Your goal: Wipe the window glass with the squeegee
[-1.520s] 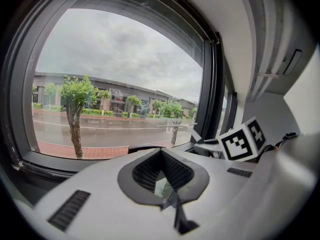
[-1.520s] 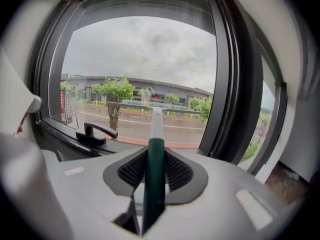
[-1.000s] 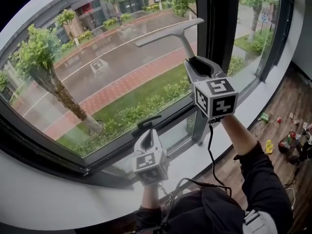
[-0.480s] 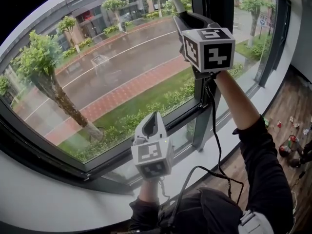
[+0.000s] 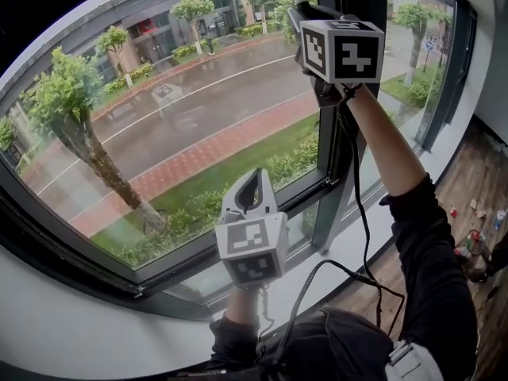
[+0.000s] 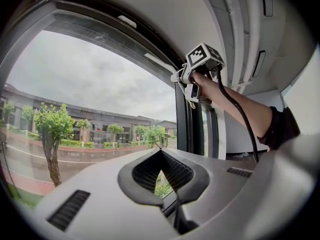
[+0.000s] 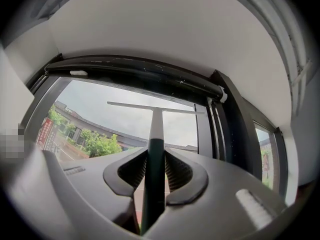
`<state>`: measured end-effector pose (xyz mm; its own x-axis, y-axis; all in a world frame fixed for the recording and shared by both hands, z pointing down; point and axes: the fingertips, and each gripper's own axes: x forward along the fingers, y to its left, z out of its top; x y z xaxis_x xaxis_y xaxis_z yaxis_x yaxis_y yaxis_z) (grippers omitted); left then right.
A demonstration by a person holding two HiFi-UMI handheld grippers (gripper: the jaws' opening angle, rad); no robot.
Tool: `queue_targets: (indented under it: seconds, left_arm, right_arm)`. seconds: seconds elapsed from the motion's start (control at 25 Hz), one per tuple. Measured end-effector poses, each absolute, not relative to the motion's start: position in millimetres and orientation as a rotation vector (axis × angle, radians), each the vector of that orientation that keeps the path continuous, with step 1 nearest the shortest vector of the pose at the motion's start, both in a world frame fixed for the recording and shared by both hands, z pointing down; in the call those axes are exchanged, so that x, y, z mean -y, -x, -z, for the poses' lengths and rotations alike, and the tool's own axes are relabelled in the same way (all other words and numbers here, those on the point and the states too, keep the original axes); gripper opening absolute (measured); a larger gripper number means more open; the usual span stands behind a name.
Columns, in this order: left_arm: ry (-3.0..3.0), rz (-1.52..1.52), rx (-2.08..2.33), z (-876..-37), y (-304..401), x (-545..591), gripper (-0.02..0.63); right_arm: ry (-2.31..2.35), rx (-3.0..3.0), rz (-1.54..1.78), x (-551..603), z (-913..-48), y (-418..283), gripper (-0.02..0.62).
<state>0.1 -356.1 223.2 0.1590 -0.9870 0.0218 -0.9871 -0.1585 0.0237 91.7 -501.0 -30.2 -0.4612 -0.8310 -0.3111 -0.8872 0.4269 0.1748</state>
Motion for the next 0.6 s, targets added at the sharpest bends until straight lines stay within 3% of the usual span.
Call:
queue_targets:
  seconds: [0.6]
  left_arm:
    - [-2.322,0.014,2.017,-233,11,363,-0.002]
  right_arm:
    - [1.482,-2.548,-0.368,524,25,-81,0.092]
